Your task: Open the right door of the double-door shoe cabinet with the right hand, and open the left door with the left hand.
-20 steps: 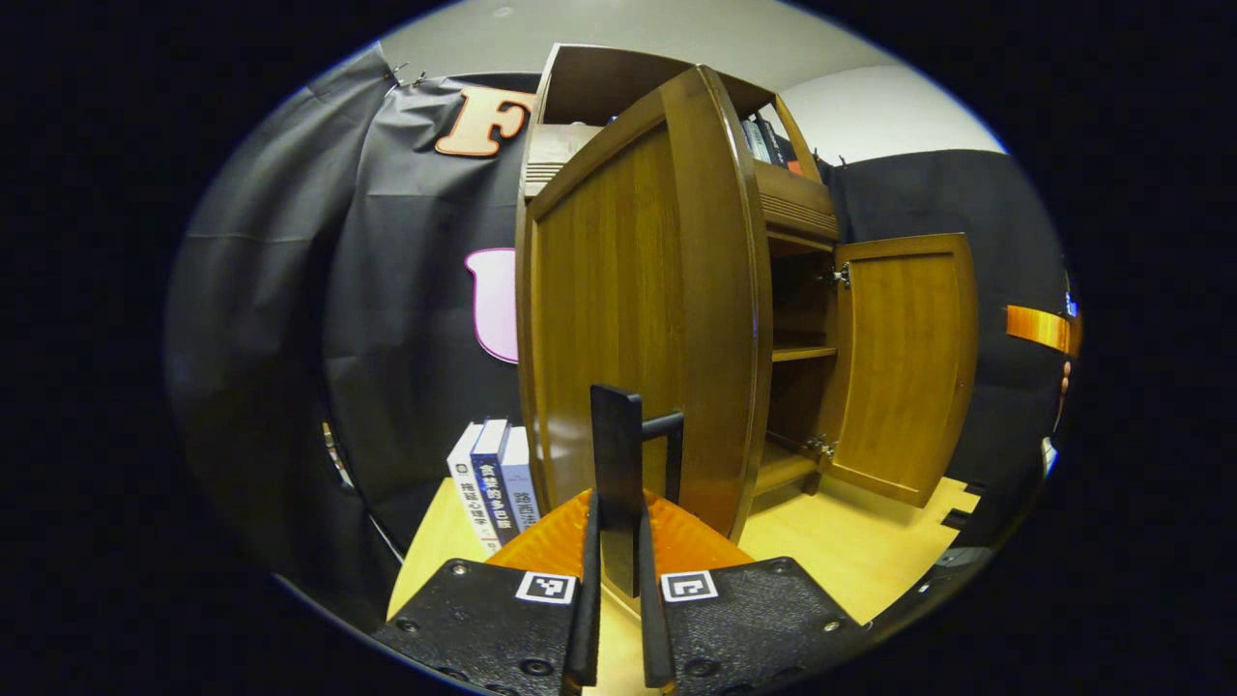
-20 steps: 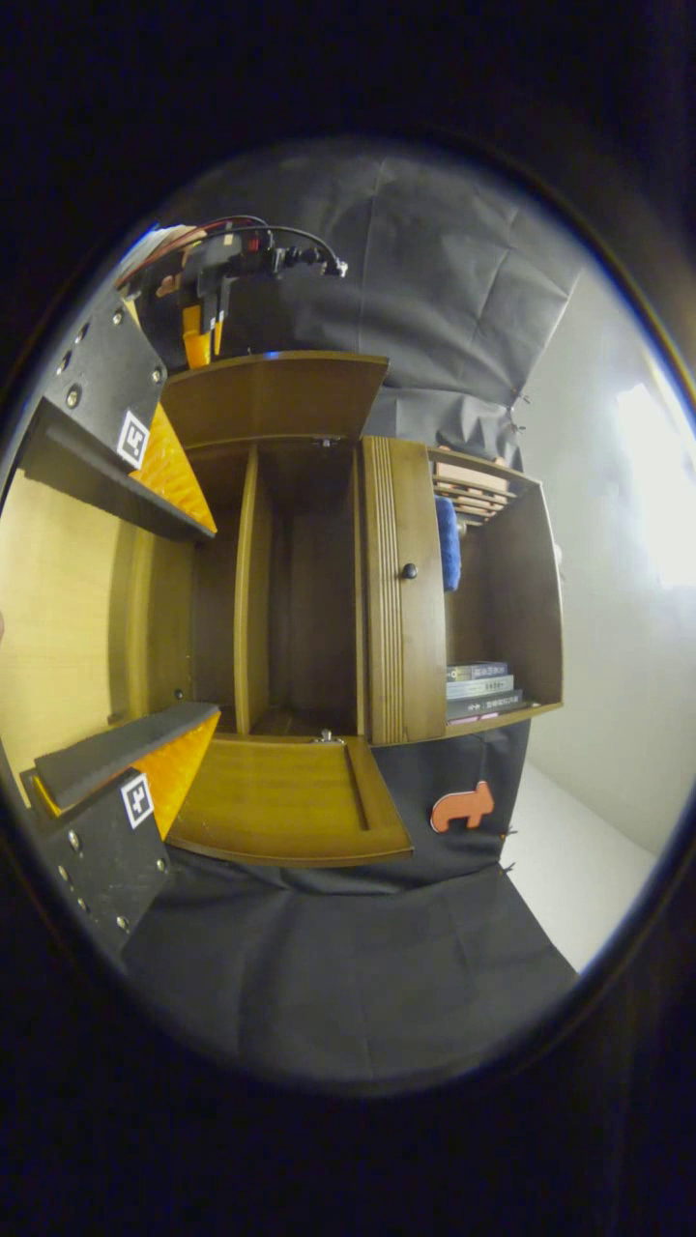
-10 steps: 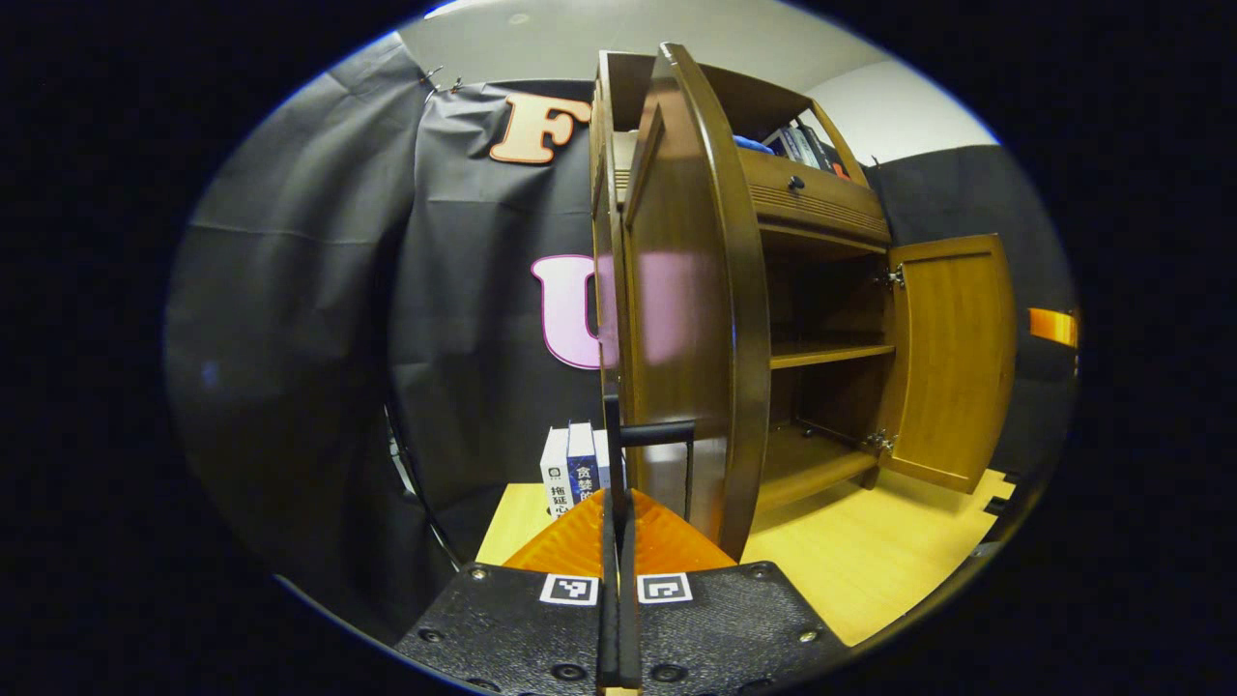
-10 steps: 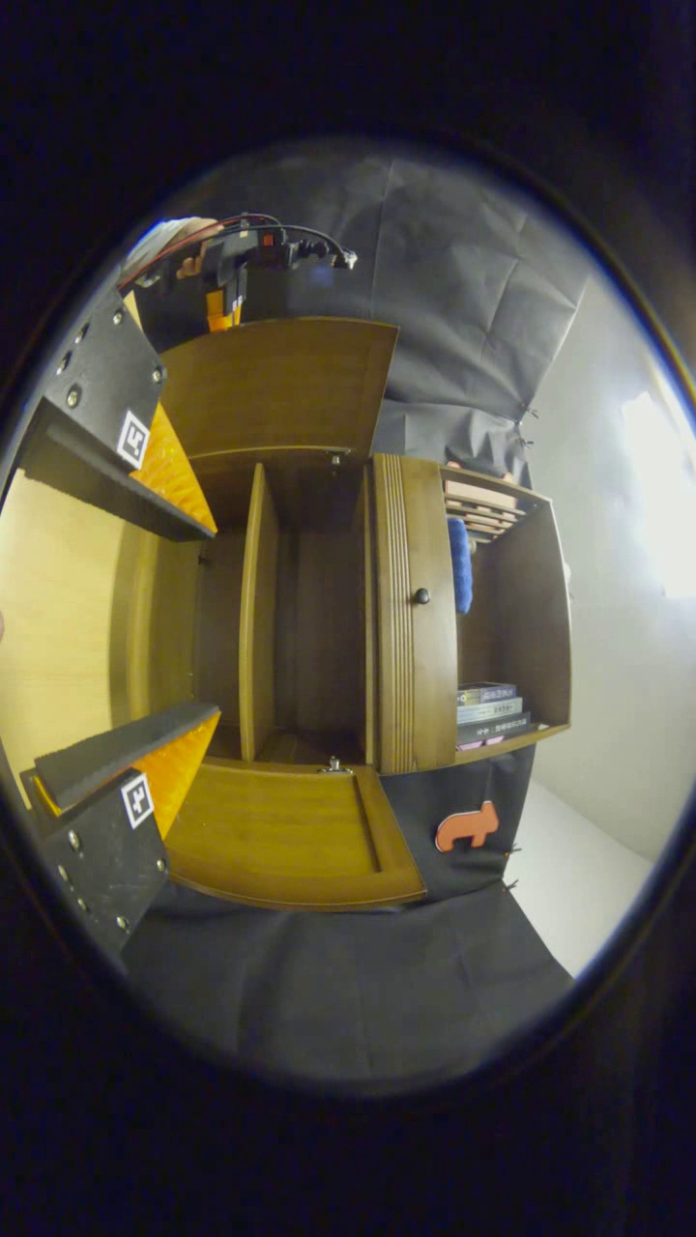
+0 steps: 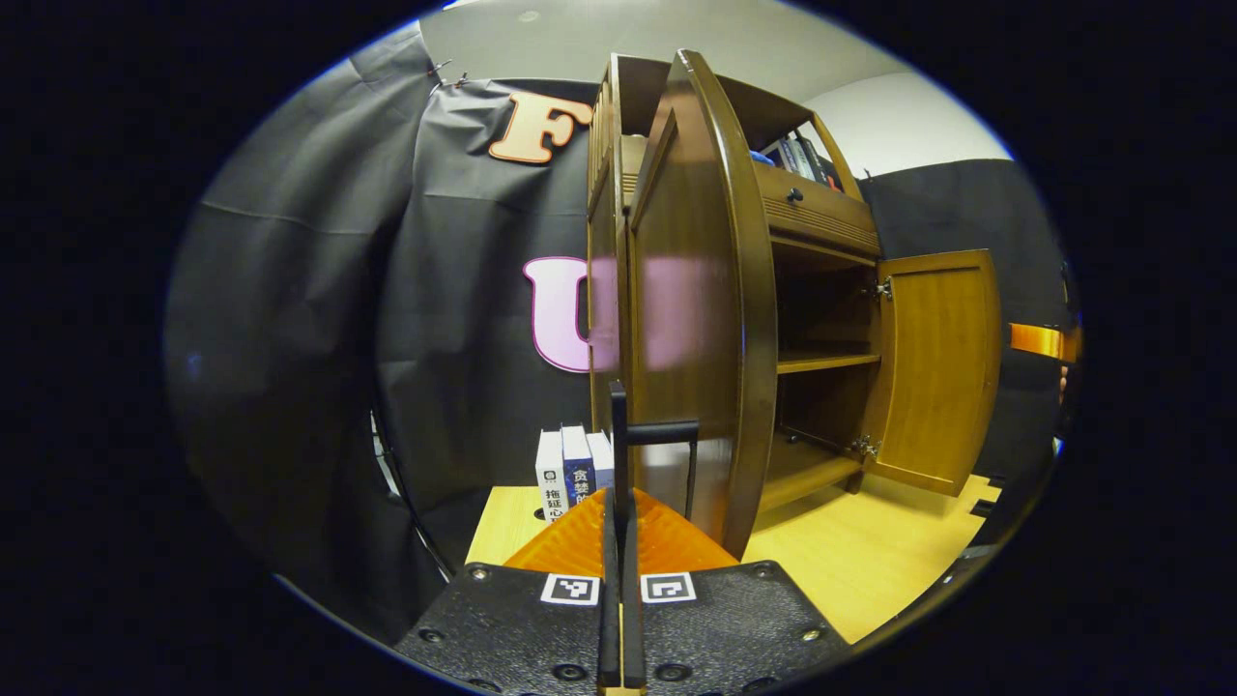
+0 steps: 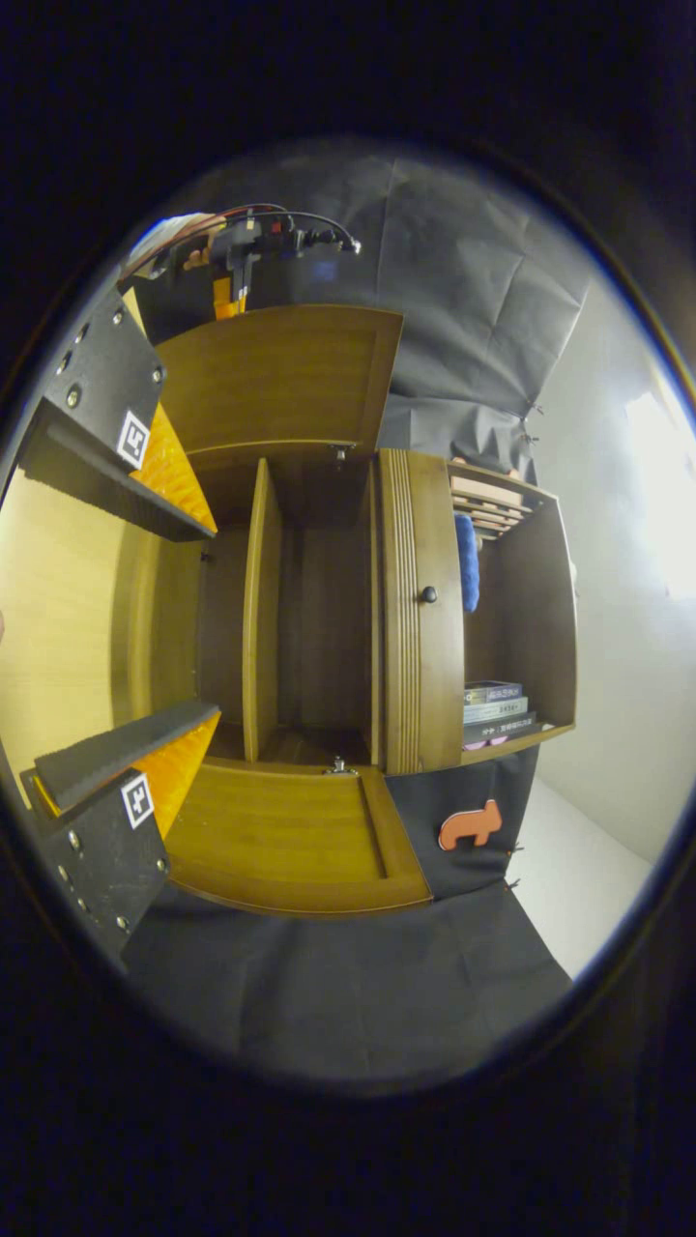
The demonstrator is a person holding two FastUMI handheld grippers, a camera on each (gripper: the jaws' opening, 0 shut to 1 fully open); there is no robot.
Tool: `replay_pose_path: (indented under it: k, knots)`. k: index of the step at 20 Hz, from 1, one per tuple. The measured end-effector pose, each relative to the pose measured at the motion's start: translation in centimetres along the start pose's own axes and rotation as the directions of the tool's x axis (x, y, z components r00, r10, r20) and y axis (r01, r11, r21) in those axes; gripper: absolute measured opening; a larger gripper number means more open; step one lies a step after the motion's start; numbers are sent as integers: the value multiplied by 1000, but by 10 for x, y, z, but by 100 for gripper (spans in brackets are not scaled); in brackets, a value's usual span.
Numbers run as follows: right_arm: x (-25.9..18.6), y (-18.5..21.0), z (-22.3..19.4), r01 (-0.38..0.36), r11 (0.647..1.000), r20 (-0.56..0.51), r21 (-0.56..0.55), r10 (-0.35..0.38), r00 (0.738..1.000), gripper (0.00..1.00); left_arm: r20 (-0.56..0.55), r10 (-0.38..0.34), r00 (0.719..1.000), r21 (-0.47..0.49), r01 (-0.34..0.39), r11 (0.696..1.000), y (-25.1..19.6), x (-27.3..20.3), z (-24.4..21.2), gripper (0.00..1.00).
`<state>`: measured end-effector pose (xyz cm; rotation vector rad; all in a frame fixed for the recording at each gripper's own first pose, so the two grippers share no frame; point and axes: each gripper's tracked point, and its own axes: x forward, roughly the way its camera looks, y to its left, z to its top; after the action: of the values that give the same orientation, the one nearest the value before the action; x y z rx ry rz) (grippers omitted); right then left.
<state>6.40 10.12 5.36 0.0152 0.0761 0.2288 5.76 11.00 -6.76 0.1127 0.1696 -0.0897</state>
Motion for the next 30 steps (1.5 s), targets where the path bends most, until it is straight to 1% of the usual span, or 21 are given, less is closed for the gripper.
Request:
replay_pose_path:
  k: [2,4,5,6,7,8,9,11,12,13,14,16,17,20,21,23,25,26,27,28,30]
  knots:
    - [0,-2,-1,3,1000,2,6,-3,1000,99,-18,22,1000,7,-22,1000,-2,-3,-5,4]
    - [0,-6,-3,6,1000,3,10,-6,1000,97,-61,46,997,12,-45,999,-6,-12,-15,5]
    - [0,-7,-4,6,1000,1,12,-6,1000,97,-45,52,998,29,-51,998,-9,-14,-12,5]
    - [1,-7,-6,4,1000,-2,14,-4,1000,98,-31,67,997,48,-66,997,-8,-18,-7,2]
    - [1,-7,-8,3,1000,-4,15,-3,1000,99,-32,86,996,55,-84,995,-6,-21,-8,4]
    - [1,-7,-10,3,1000,-8,14,-3,1000,97,-29,94,995,53,-93,994,-6,-23,-9,4]
    - [1,-8,-12,1,1000,-11,13,-1,1000,99,-24,102,995,46,-101,994,-7,-28,-6,7]
    - [-1,-8,-14,-3,1000,-15,7,3,1000,99,5,127,992,42,-127,991,-6,-36,5,6]
    - [-1,-8,-14,-3,1000,-17,5,4,1000,99,22,138,990,48,-139,989,-5,-41,11,14]
    - [-3,-10,-15,-3,1000,-17,5,3,1000,99,37,147,988,54,-149,987,-7,-48,15,26]
    - [-4,-11,-16,-2,1000,-17,6,2,1000,99,52,150,987,61,-153,986,-10,-55,20,33]
    - [-9,-16,-15,1,1000,-16,10,-1,1000,99,84,144,986,65,-150,987,-21,-68,31,27]
    - [-11,-18,-14,1,1000,-13,12,-1,1000,99,97,149,984,66,-155,986,-25,-74,35,33]
    - [-18,-28,-9,12,1000,-1,22,-12,1000,99,150,155,976,66,-167,984,-38,-86,55,47]
    - [-21,-32,-7,18,1000,2,23,-18,1000,98,168,157,973,63,-169,984,-43,-88,61,58]
    - [-27,-39,-5,27,999,3,22,-27,1000,99,208,173,963,46,-186,981,-52,-91,75,68]
    - [-31,-45,0,29,999,15,29,-30,999,99,234,163,959,29,-174,984,-66,-93,87,68]
    - [-32,-50,1,37,999,21,35,-38,999,99,230,162,960,30,-174,984,-74,-92,87,68]
    - [-33,-55,3,44,998,24,41,-45,999,99,228,168,959,24,-178,984,-80,-91,89,73]
    - [-34,-59,6,49,998,28,48,-50,998,97,228,176,957,8,-183,983,-83,-88,94,78]
    - [-37,-64,6,53,997,30,53,-54,998,99,243,170,955,-43,-164,985,-99,-80,102,87]
